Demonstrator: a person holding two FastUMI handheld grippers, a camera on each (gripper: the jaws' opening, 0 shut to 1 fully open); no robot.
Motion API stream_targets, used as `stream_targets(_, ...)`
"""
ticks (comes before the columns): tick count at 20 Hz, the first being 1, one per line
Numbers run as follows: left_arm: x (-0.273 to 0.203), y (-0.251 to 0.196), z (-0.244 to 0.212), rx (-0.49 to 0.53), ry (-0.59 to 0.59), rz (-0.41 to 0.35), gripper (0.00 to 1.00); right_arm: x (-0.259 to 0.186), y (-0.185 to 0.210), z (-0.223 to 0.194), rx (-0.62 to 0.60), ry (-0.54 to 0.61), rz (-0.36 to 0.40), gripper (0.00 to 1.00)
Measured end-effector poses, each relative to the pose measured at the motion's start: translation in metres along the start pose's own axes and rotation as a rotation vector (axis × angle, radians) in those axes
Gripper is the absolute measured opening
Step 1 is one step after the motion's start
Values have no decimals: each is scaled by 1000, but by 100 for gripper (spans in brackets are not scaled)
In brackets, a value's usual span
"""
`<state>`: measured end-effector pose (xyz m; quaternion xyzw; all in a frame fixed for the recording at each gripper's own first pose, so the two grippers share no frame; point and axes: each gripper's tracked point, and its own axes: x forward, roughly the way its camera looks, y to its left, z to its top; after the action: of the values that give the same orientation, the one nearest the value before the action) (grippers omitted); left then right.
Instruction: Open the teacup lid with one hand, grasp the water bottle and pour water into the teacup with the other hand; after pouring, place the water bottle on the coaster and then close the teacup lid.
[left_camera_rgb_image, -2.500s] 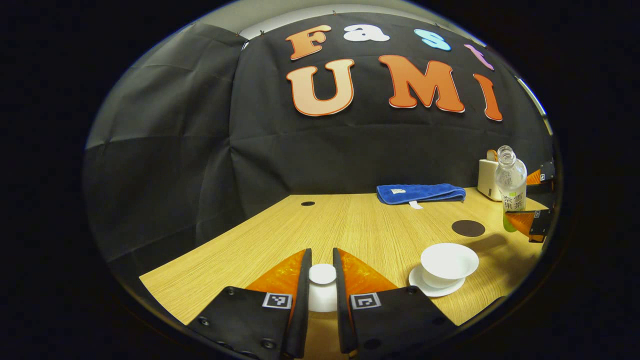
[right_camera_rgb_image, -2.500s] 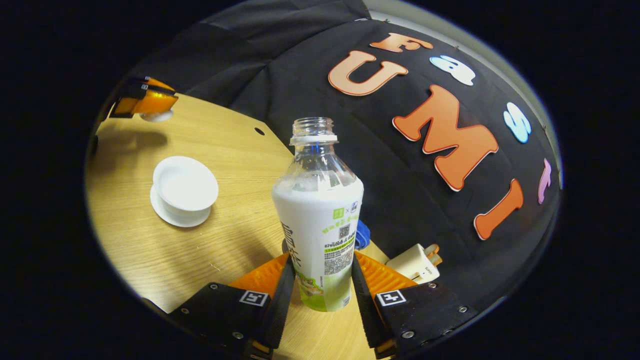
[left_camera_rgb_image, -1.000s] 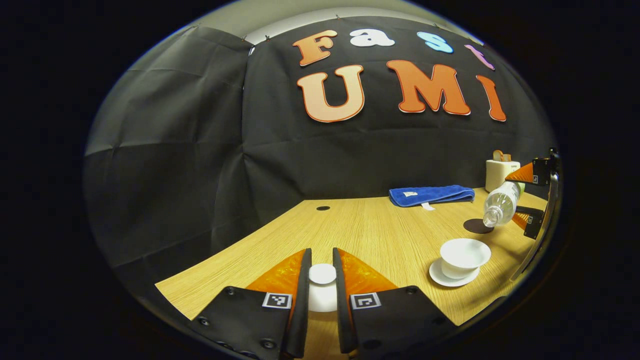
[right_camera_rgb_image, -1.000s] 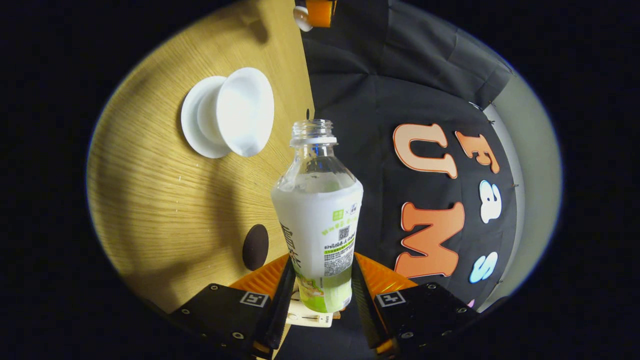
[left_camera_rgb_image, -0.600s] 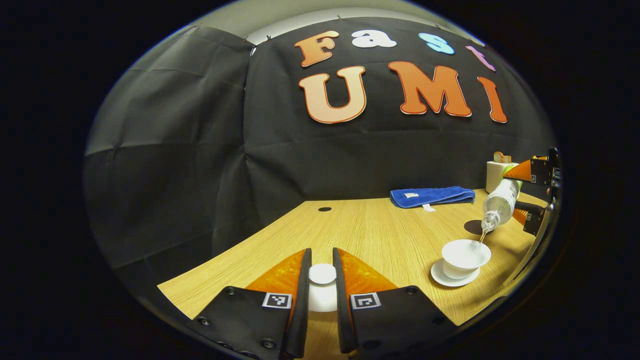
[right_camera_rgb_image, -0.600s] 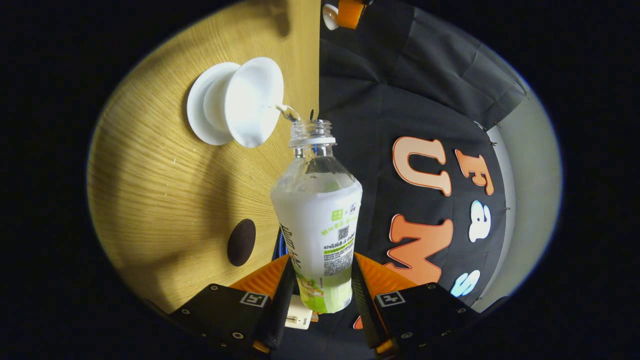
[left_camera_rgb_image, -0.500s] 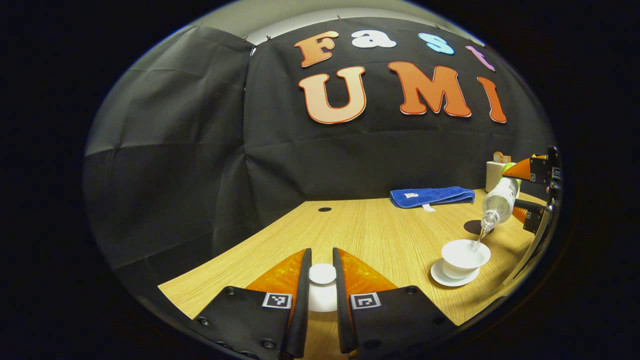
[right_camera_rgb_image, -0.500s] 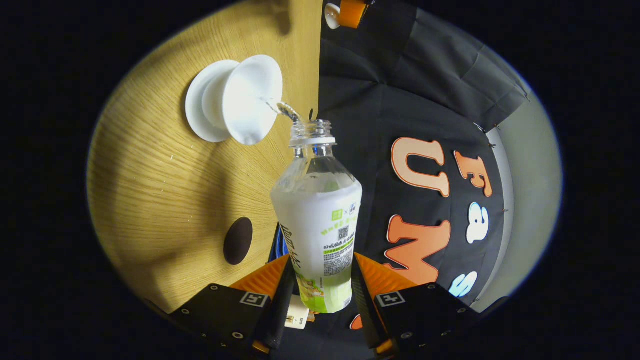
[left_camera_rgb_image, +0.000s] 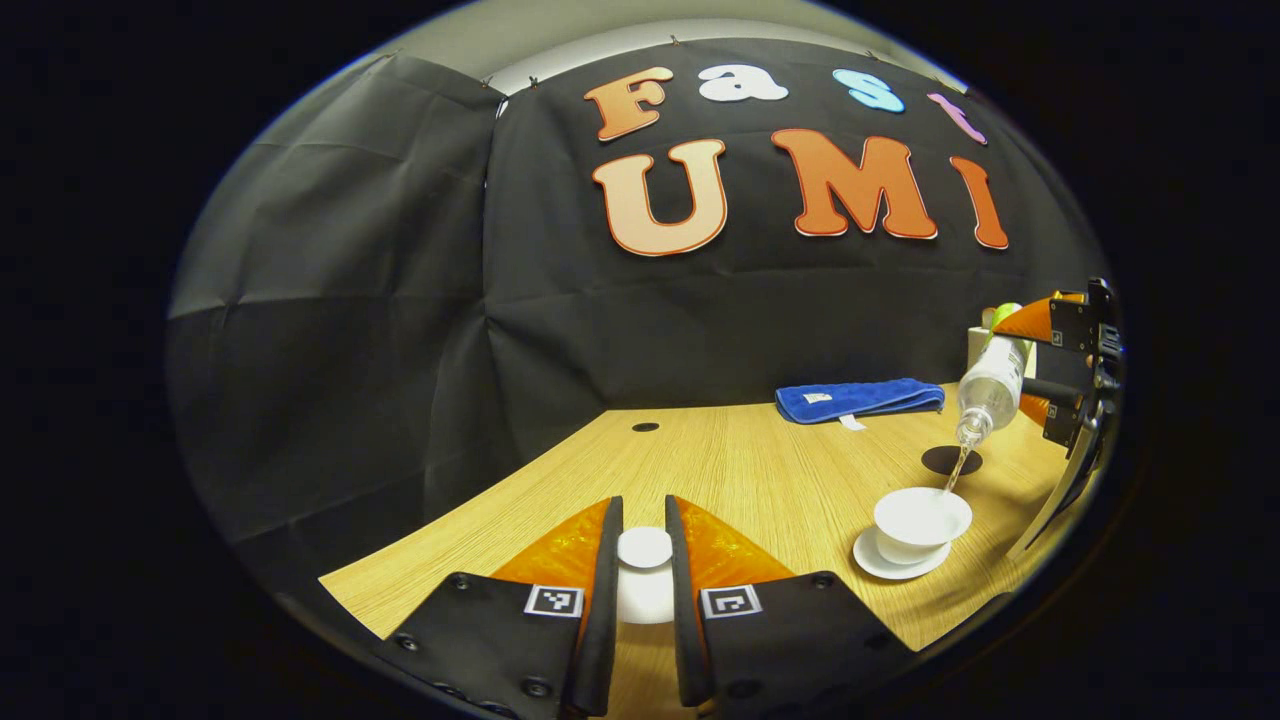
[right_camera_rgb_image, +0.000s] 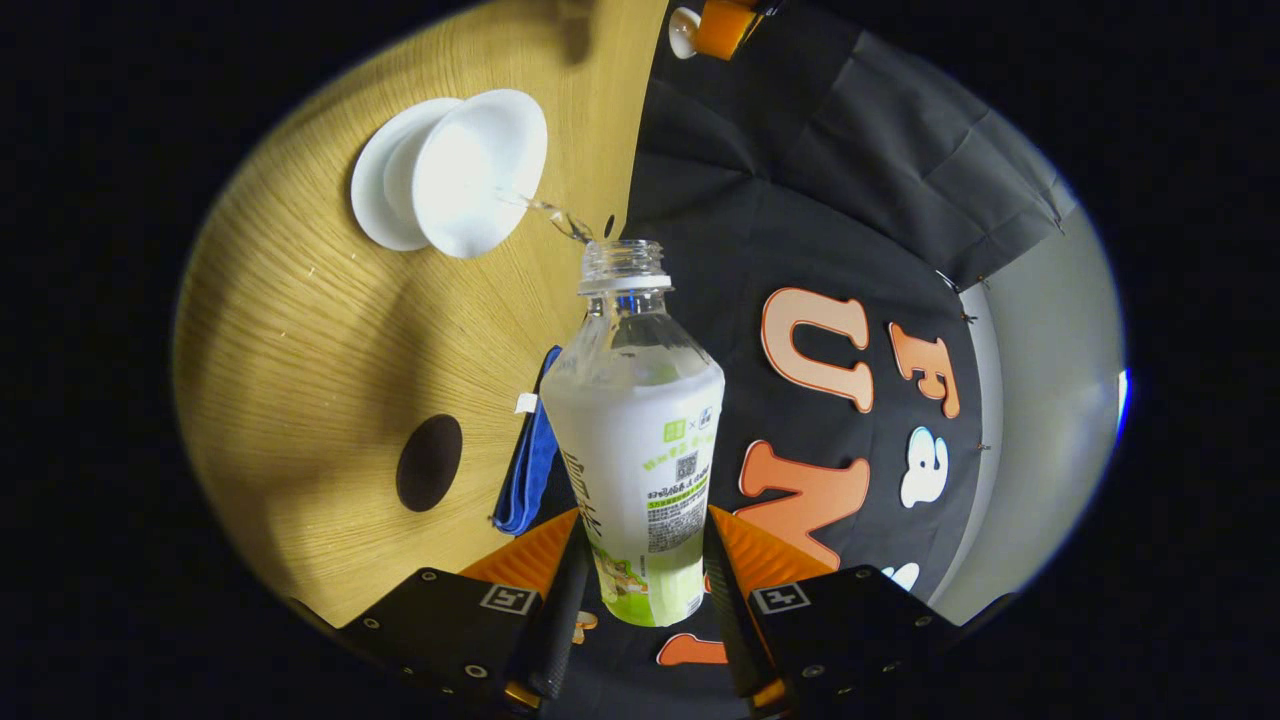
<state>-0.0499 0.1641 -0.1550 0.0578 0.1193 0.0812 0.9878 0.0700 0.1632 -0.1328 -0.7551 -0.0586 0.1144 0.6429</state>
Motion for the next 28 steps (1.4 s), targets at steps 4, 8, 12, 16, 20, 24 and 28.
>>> stream_targets(4, -1, -1, 3, -7, -6, -10, 29, 2, -10, 3, -48, -26, -20, 64)
stream_targets(8, -2, -3, 9, -10, -16, -16, 29, -2, -17, 10, -86, -44, -44, 64)
stream_targets(12, -6, -2, 15, -2, -28, -21, 29, 0, -25, 12, -141, -60, -68, 63)
stream_targets(16, -8, -3, 19, 1, -35, -24, 29, 1, -32, 19, -203, -84, -97, 63)
stream_targets(20, -8, -2, 20, 9, -38, -21, 29, 1, -37, 20, -269, -109, -119, 63)
stream_targets(24, -8, -2, 22, 14, -40, -22, 29, 1, -44, 21, -312, -115, -153, 63)
stream_targets(28, -10, -2, 23, 19, -42, -24, 29, 4, -53, 27, -365, -152, -179, 63)
